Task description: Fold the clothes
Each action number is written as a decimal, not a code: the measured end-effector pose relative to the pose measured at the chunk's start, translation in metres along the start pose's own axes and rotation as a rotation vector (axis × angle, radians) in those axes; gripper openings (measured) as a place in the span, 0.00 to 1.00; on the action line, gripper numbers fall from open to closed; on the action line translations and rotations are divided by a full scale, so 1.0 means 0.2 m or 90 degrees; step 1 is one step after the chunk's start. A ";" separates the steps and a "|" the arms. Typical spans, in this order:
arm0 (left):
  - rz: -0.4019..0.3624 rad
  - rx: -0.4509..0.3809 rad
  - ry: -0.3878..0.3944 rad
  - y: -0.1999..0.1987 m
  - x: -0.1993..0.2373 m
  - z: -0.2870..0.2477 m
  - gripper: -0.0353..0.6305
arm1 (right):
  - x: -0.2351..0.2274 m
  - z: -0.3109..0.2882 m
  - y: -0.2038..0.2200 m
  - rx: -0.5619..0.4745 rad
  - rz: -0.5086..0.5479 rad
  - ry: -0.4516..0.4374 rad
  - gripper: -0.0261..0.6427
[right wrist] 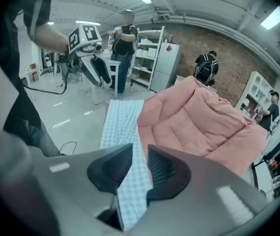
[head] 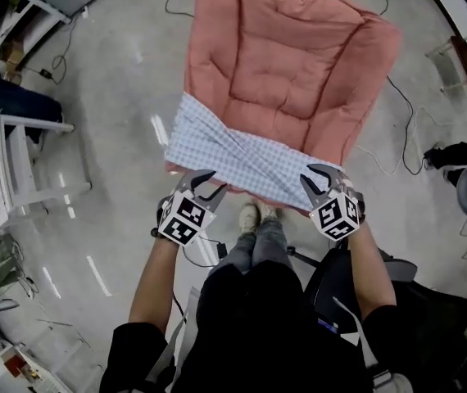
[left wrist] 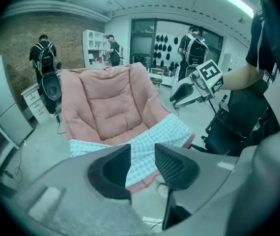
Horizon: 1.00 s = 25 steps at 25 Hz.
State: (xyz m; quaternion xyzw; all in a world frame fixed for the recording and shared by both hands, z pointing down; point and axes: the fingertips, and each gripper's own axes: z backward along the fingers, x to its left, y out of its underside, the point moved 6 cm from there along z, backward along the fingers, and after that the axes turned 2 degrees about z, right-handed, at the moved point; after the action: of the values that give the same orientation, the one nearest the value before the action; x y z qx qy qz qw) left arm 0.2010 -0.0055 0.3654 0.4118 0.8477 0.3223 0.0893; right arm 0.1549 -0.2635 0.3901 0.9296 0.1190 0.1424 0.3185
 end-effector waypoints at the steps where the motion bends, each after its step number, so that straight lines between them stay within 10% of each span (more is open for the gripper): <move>1: 0.009 -0.003 -0.013 -0.02 0.04 0.03 0.29 | -0.02 -0.02 -0.07 -0.017 -0.001 -0.010 0.19; 15: 0.062 0.001 -0.129 -0.19 0.46 0.31 0.24 | -0.31 -0.24 -0.58 -0.096 -0.003 -0.113 0.14; 25: 0.046 0.003 -0.086 -0.06 0.90 0.31 0.22 | -0.27 -0.56 -0.77 -0.049 -0.057 -0.109 0.14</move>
State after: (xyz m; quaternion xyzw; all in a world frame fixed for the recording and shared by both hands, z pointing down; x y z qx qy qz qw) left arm 0.1024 0.1547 0.3298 0.4629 0.8252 0.2950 0.1335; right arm 0.0471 -0.0998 0.3684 0.9191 0.1272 0.0529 0.3692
